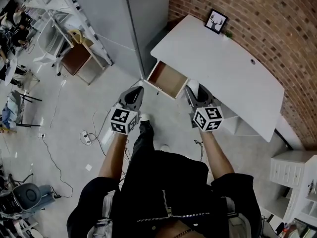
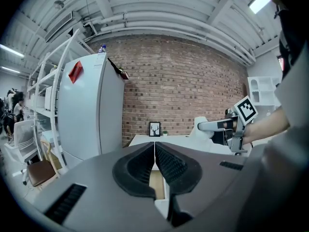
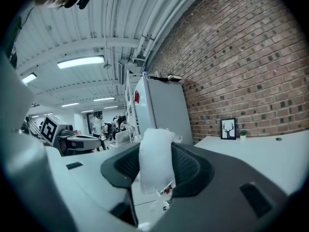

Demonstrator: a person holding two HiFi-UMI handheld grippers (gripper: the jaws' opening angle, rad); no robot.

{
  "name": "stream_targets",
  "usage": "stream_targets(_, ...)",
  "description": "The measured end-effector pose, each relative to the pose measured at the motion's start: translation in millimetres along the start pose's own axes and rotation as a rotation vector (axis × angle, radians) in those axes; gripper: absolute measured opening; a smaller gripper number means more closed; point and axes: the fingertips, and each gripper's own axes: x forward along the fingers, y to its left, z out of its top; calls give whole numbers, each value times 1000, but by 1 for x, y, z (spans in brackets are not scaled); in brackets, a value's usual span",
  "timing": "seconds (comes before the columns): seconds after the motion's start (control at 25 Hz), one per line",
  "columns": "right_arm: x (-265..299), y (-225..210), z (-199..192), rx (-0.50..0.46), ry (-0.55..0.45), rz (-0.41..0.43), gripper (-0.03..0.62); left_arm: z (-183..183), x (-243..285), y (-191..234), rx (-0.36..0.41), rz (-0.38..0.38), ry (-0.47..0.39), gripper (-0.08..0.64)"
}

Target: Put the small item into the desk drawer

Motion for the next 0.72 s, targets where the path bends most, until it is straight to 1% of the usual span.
stream_targets(0.16,24,-14,9,0,-10,-36,173,10,31,21,18,-42,-8,21)
stream_targets(0.32,54,-28,10,7,-3,-81,173,15,65,47,18,-88,-5,21)
stream_targets(0.72,127,-56,30,31,-8,-228,173,33,153,110,45,-257,15,21)
